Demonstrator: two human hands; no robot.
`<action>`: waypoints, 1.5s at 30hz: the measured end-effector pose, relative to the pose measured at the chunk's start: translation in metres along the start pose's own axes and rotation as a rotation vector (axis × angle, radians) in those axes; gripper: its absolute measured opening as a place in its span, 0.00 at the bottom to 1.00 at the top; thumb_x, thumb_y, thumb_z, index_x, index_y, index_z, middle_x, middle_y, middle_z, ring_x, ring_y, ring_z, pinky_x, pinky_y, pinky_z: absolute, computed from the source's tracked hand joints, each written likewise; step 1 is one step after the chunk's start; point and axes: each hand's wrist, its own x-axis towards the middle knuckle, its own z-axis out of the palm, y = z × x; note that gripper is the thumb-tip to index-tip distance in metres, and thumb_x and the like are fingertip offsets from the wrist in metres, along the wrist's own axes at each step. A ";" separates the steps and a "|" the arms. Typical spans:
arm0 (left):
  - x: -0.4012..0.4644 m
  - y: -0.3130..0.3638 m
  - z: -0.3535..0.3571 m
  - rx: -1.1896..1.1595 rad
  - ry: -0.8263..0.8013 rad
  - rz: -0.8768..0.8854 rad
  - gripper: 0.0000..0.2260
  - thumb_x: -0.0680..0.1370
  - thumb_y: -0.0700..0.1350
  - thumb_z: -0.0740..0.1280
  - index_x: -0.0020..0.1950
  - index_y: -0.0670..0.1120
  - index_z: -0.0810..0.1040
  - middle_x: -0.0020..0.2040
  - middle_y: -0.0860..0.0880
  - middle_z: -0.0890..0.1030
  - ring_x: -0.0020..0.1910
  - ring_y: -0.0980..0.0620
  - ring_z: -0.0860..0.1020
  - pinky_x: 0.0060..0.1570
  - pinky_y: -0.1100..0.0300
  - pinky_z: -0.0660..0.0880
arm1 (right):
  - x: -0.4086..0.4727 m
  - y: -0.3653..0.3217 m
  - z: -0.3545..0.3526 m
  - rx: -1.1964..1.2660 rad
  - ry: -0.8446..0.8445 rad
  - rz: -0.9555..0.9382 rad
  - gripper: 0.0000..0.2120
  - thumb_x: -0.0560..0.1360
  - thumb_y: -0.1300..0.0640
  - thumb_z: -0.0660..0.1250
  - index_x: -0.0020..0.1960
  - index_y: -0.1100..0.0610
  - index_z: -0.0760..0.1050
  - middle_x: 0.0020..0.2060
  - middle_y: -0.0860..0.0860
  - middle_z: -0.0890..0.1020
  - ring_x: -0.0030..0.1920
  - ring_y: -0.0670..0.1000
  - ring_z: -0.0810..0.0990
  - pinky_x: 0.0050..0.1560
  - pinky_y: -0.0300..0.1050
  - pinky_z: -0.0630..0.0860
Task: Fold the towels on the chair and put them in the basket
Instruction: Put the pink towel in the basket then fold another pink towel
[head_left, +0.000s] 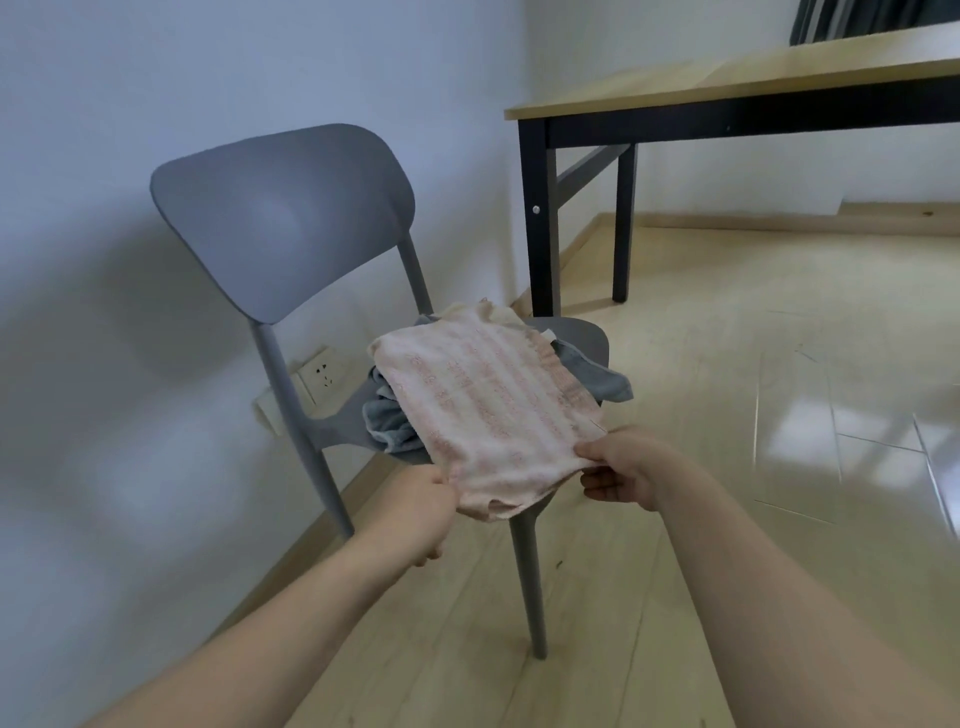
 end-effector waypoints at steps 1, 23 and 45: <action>-0.002 -0.005 0.000 0.216 0.054 0.068 0.09 0.78 0.44 0.55 0.37 0.48 0.66 0.36 0.47 0.73 0.33 0.46 0.73 0.32 0.59 0.67 | -0.002 0.000 -0.001 -0.006 -0.020 0.004 0.07 0.79 0.62 0.64 0.43 0.60 0.70 0.33 0.55 0.74 0.32 0.51 0.74 0.37 0.46 0.77; 0.010 -0.023 0.028 0.816 0.301 0.757 0.11 0.70 0.45 0.65 0.52 0.48 0.75 0.47 0.48 0.78 0.45 0.45 0.78 0.45 0.52 0.76 | -0.049 -0.058 0.006 0.280 -0.017 -0.094 0.03 0.74 0.62 0.63 0.46 0.62 0.75 0.31 0.55 0.79 0.32 0.52 0.79 0.37 0.47 0.78; 0.188 0.024 -0.127 -0.420 0.372 0.073 0.12 0.79 0.44 0.54 0.55 0.41 0.73 0.44 0.46 0.76 0.40 0.49 0.74 0.38 0.56 0.72 | 0.077 -0.208 0.094 -0.178 0.190 -0.471 0.20 0.75 0.43 0.64 0.52 0.61 0.76 0.39 0.52 0.75 0.39 0.52 0.74 0.39 0.44 0.70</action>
